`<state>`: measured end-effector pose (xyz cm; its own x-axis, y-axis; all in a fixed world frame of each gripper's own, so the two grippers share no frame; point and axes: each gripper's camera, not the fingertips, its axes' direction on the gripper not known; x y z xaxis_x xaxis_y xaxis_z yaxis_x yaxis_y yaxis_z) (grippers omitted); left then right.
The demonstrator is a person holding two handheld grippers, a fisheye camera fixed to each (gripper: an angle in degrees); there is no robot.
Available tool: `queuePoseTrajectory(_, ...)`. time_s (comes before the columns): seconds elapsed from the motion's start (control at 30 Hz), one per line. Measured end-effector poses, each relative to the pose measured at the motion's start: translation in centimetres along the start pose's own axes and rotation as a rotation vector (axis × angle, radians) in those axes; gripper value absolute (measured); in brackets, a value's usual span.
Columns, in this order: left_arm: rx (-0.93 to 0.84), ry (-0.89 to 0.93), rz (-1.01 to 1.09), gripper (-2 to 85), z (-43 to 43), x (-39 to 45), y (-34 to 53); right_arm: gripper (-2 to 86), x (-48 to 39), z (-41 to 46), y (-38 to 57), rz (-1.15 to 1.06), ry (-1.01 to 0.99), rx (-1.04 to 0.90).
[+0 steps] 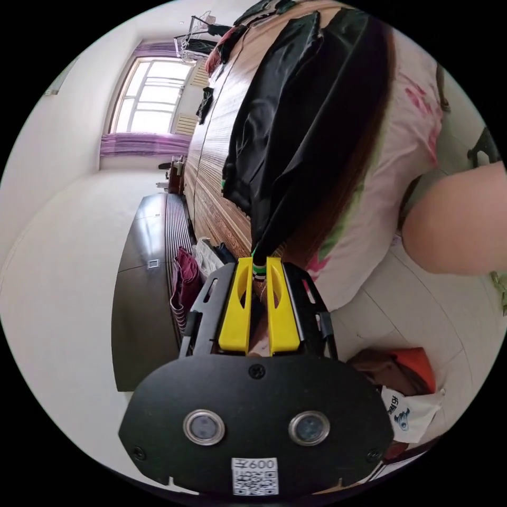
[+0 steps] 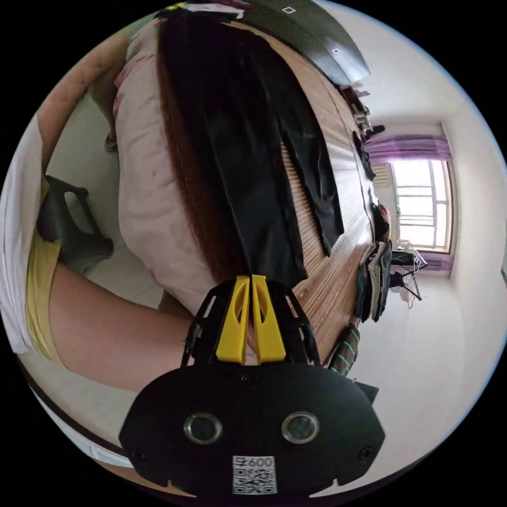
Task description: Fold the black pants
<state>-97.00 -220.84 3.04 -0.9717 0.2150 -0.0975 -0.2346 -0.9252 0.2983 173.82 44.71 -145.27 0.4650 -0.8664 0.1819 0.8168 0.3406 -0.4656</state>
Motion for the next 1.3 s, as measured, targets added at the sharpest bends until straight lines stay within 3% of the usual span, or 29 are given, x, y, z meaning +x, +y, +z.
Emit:
queuePoseTrajectory(0.2, 0.079, 0.032, -0.143, 1.6, -2.5, -9.8, -0.7, -0.8, 21.7, -3.6, -3.9, 0.159, -0.184, 0.19)
queuePoseTrajectory(0.37, 0.02, 0.144, -0.169, 1.7, 4.4, -17.8, -6.7, -0.8, 37.0, 3.1, -14.7, 0.123, -0.347, 0.113)
queuePoseTrajectory(0.43, -0.028, 0.183, -0.155, 1.7, 9.6, -19.4, -9.9, -0.8, 41.6, 9.1, -20.2, 0.145, -0.466, -0.001)
queuePoseTrajectory(0.6, -0.042, 0.271, -0.12, 1.7, 17.7, -19.8, -14.3, -0.8, 45.7, 18.6, -27.5, 0.111, -0.539, -0.251)
queuePoseTrajectory(0.87, 0.016, 0.292, -0.179, 1.5, 22.5, -23.0, -16.6, -0.9, 51.7, 22.3, -30.4, 0.112, -0.523, -0.366)
queuePoseTrajectory(1.07, -0.007, 0.351, -0.242, 1.5, 26.1, -24.8, -17.9, -0.8, 53.9, 23.4, -29.9, 0.217, -0.588, -0.325)
queuePoseTrajectory(1.17, -0.03, 0.37, -0.422, 1.6, 27.5, -26.8, -17.7, -0.5, 55.9, 23.6, -28.0, 0.381, -0.64, -0.298)
queuePoseTrajectory(1.23, -0.252, 0.291, -0.777, 1.2, 30.3, -29.3, -15.6, 0.5, 57.2, 23.2, -25.4, 0.547, -0.645, -0.264)
queuePoseTrajectory(1.3, -0.2, 0.358, -0.968, 1.0, 30.2, -30.5, -13.0, 2.1, 57.4, 21.5, -23.2, 0.656, -0.535, -0.218)
